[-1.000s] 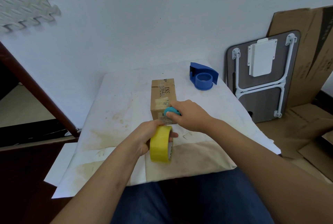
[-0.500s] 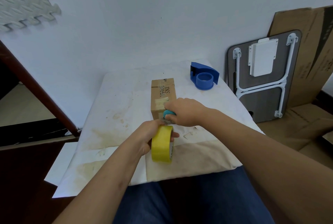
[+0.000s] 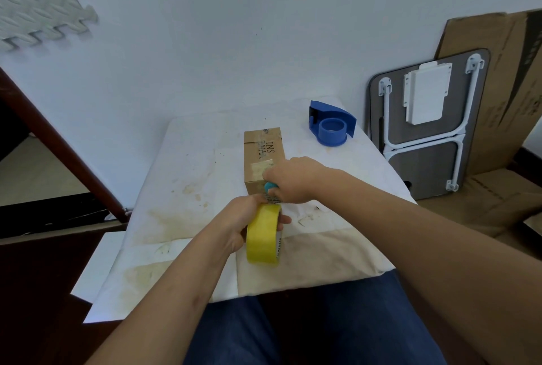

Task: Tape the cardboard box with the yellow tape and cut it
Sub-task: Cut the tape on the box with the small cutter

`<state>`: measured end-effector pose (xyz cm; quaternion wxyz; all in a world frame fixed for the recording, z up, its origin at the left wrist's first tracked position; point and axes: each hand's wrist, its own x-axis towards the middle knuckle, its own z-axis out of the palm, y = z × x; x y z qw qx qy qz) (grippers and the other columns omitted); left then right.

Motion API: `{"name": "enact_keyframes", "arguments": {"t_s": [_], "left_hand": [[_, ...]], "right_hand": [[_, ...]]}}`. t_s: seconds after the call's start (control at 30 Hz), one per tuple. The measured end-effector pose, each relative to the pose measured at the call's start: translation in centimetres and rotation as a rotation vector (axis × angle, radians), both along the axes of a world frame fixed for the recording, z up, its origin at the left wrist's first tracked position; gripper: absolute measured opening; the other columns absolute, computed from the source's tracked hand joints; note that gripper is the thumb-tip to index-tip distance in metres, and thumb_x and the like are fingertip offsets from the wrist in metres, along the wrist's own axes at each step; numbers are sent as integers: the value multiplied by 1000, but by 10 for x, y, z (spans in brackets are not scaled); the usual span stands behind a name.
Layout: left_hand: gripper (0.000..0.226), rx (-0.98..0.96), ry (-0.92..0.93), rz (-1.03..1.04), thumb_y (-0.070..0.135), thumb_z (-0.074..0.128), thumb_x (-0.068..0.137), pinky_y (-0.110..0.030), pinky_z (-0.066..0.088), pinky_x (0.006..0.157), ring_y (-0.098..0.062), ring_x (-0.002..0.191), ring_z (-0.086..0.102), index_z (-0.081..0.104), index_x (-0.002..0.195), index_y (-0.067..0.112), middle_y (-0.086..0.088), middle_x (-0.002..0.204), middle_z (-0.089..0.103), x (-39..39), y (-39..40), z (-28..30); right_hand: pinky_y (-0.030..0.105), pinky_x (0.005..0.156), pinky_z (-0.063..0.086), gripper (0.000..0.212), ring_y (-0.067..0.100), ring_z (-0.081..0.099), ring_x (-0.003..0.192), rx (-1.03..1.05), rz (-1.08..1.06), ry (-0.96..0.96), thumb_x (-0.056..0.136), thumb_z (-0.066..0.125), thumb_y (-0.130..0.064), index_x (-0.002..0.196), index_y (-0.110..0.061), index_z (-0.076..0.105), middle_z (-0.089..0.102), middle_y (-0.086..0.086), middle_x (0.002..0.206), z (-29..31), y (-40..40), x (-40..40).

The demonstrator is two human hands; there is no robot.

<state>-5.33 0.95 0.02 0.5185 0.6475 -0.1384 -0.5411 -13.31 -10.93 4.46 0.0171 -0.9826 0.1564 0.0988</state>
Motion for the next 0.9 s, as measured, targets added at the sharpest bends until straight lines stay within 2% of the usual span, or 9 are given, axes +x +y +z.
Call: {"name": "enact_keyframes", "arguments": {"t_s": [0.13,0.33,0.47,0.57,0.67,0.8,0.87,0.9], "left_hand": [[26,-8,1,-5,18,52,98,-36,56,64,-25,54,67,61,117,2,-27,95,74,1,-1,-1],[28,-2,5,-19,17,53,97,-34,57,64,-25,53,67,60,118,0,-28,97,74,2,0,-1],[30,5,10,-41,18,54,96,-33,57,63,-24,54,67,62,120,1,-28,99,74,3,-1,-1],[29,4,16,-28,15,55,95,-29,58,57,-23,51,66,63,118,-1,-28,98,74,5,1,1],[32,14,37,-24,14,55,94,-28,59,57,-24,56,65,60,121,-3,-27,97,74,7,3,1],[29,18,53,-26,16,51,97,-29,58,56,-25,60,66,57,122,1,-27,97,74,8,4,0],[29,20,65,-31,15,50,97,-28,58,55,-24,57,65,57,122,2,-28,98,74,9,4,0],[29,24,68,-34,15,51,97,-28,58,55,-23,55,65,57,122,2,-27,98,74,9,4,0]], "right_hand": [[33,67,38,24,19,48,79,-12,8,10,98,43,-29,114,-16,55,50,1,95,1,1,2],[32,63,38,24,20,50,80,-32,3,63,96,46,-26,115,-18,56,51,2,96,2,-1,5],[31,63,38,24,21,52,82,-23,-10,105,93,48,-26,113,-18,58,56,2,97,5,-5,7],[31,64,40,26,22,55,86,-12,-31,129,91,50,-25,113,-17,60,61,4,104,4,-12,7],[31,65,41,26,22,56,86,57,-51,111,90,50,-25,111,-14,61,62,6,103,3,-17,6],[27,62,39,26,22,53,82,266,-108,-29,93,49,-30,107,-10,60,59,8,99,13,-23,-2],[30,64,44,28,21,55,75,443,-195,-202,95,48,-28,110,-8,59,61,11,98,19,-31,-8],[32,64,46,26,21,57,69,514,-249,-316,95,47,-27,107,-7,59,62,9,91,19,-35,-11]]}}
